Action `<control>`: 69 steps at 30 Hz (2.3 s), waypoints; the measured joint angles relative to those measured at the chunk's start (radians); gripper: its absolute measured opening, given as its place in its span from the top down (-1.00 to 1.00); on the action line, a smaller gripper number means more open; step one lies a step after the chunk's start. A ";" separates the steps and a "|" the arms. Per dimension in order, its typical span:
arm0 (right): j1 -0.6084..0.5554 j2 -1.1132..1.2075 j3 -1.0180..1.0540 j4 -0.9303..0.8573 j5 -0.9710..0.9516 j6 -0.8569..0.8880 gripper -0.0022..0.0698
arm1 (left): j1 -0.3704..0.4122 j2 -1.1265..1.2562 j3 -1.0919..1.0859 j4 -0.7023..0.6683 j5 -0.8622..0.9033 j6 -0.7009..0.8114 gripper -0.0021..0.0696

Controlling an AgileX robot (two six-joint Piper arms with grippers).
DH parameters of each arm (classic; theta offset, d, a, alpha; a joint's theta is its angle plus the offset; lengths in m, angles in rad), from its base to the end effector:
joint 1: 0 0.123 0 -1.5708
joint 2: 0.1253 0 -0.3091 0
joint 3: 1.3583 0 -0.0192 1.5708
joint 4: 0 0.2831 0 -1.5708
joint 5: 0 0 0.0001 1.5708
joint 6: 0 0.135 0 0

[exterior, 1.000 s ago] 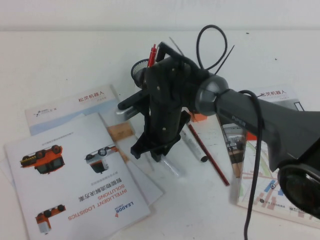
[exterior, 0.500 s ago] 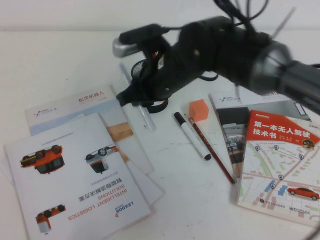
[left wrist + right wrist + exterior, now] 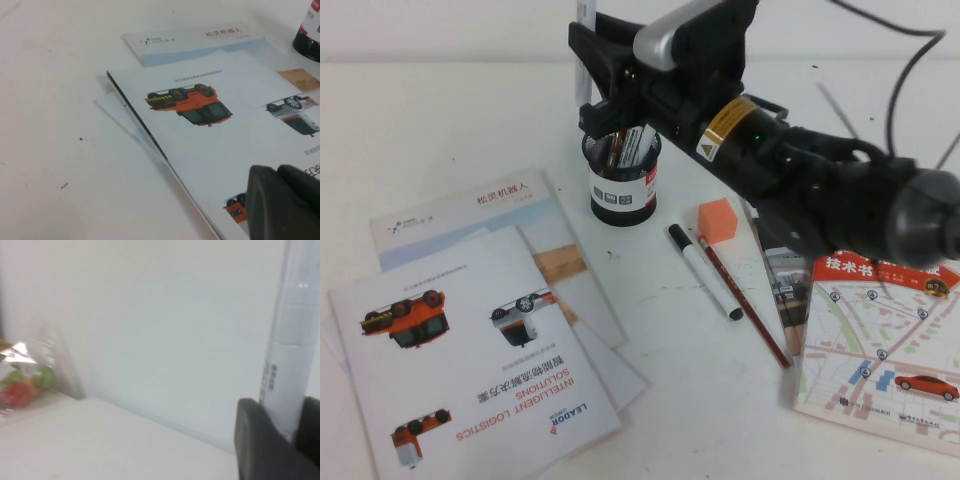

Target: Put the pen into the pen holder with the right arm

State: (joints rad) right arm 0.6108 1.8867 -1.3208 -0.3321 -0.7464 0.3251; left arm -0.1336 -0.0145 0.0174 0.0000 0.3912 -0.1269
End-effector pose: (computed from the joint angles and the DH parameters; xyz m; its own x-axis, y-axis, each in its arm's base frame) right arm 0.4089 0.3227 0.3203 0.1373 0.1878 -0.9726 -0.7483 0.6630 0.0224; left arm 0.1010 -0.0136 0.1593 -0.3139 -0.0855 -0.9456 0.0942 0.9882 -0.1207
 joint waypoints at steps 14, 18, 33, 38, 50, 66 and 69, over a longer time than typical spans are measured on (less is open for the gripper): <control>-0.047 0.257 -0.145 0.107 -0.002 -0.096 0.61 | 0.000 0.000 0.000 0.000 0.000 0.000 0.95; -0.054 0.272 -0.149 0.124 0.026 -0.105 0.45 | 0.000 0.000 0.000 0.000 0.000 0.000 0.95; -0.042 -0.011 0.012 0.105 0.104 -0.085 0.84 | 0.000 0.000 0.000 0.000 0.000 0.000 0.95; -0.033 -0.275 0.220 0.049 0.104 -0.083 0.97 | 0.000 0.000 0.000 0.000 0.000 0.000 0.95; -0.032 -0.816 0.612 -0.013 0.461 -0.083 0.99 | 0.000 0.000 0.000 0.000 0.000 0.000 0.95; -0.032 -1.192 0.847 0.103 0.912 -0.083 0.99 | 0.000 0.000 0.000 0.000 0.000 0.000 0.95; -0.047 -1.295 0.867 0.115 1.036 -0.083 0.99 | 0.000 0.000 0.000 0.000 0.000 0.000 0.95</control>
State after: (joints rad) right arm 0.5639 0.5914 -0.4536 -0.2167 0.2898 0.2417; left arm -0.1336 -0.0145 0.0174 0.0000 0.3912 -0.1269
